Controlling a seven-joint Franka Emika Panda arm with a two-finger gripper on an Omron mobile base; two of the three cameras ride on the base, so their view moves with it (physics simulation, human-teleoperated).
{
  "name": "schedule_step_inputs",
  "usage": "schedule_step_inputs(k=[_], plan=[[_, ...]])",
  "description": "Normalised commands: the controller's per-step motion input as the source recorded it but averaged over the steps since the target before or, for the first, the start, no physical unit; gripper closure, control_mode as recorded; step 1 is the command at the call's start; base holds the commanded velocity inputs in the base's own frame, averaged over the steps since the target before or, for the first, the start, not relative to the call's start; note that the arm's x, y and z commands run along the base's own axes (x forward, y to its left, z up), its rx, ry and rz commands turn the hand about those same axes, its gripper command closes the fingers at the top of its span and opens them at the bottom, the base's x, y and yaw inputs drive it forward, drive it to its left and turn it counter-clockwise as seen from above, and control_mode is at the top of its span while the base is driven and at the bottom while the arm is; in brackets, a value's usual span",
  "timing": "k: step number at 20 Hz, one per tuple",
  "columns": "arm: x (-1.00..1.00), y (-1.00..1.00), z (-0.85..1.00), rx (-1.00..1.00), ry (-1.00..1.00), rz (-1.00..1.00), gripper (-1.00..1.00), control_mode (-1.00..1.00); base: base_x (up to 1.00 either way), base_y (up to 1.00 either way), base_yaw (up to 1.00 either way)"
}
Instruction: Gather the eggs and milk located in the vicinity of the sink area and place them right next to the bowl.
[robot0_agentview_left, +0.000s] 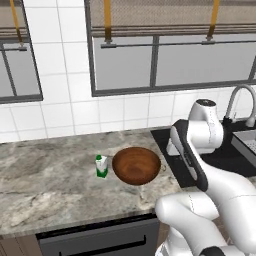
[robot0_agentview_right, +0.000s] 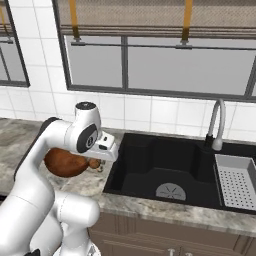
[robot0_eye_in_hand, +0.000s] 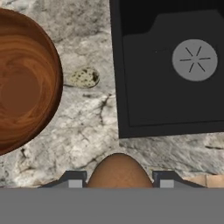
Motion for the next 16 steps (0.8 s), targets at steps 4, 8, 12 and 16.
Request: schedule_step_inputs(k=[4,8,12,16], plan=[[0.04,0.0,0.0,0.0,0.01,0.0,1.0,-1.0,0.09,0.0,0.0],[0.0,0.0,0.0,0.0,0.0,0.0,1.0,-1.0,0.0,0.0,0.0],[0.01,0.12,-0.02,0.0,0.0,0.29,1.0,-1.0,0.0,0.0,0.0],[0.0,0.09,-0.34,0.0,-0.11,0.76,1.0,-1.0,0.0,0.0,0.0]])
